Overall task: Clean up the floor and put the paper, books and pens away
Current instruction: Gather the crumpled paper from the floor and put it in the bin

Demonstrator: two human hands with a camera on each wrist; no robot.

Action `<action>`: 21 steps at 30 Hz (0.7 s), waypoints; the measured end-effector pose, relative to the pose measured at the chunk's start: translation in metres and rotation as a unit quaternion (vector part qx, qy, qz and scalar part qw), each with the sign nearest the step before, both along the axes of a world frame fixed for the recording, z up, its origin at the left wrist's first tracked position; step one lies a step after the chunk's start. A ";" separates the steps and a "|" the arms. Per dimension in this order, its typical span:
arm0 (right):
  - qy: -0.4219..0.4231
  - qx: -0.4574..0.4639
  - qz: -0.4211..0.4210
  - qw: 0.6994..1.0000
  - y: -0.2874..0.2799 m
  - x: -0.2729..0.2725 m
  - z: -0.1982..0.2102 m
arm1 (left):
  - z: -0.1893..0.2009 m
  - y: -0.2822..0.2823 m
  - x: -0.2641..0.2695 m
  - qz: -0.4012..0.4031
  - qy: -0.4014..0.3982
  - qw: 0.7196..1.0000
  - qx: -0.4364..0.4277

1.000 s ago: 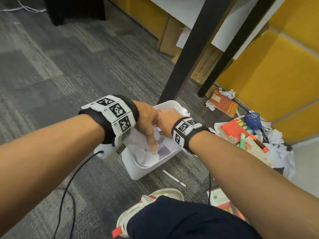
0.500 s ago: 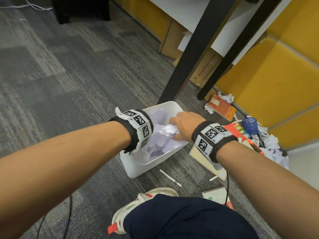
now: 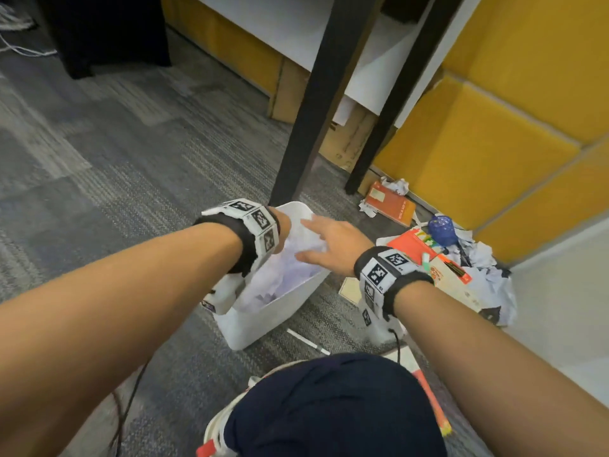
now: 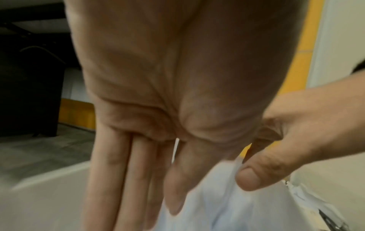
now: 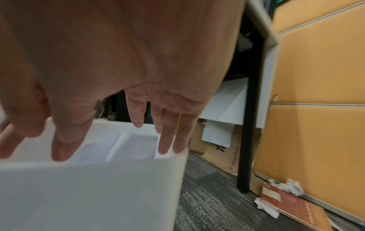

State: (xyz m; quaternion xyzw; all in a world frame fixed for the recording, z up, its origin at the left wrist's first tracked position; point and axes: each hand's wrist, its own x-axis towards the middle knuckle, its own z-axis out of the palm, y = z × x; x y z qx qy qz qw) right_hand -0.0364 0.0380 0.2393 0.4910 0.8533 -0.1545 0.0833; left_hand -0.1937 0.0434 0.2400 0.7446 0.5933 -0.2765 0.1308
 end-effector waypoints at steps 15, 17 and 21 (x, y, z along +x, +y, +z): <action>0.054 -0.024 -0.305 0.951 -0.038 0.210 -0.025 | 0.018 0.010 0.201 -0.062 -0.244 0.966 0.068; 0.053 -0.032 -0.342 0.938 -0.029 0.243 -0.043 | -0.005 0.028 0.234 -0.077 -0.247 0.964 0.060; 0.058 -0.073 -0.392 0.915 -0.010 0.304 -0.079 | -0.061 0.071 0.292 -0.095 -0.229 0.969 0.016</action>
